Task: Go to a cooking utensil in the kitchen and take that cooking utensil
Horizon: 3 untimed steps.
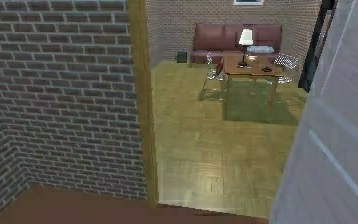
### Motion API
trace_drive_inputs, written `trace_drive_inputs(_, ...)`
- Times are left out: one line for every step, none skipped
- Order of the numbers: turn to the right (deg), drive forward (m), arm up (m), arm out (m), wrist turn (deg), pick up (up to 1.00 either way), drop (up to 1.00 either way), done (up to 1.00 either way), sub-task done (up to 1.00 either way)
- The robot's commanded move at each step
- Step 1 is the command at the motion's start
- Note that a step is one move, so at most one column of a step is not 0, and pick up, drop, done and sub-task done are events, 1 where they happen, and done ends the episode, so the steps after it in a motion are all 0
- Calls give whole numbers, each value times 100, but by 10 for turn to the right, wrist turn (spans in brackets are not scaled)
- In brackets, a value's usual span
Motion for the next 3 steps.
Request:
trace_drive_inputs(0,90,0,0,0,0,0,0,0)
trace_drive_inputs(330,0,0,0,0,0,0,0,0)
trace_drive_inputs(0,65,0,0,0,0,0,0,0)
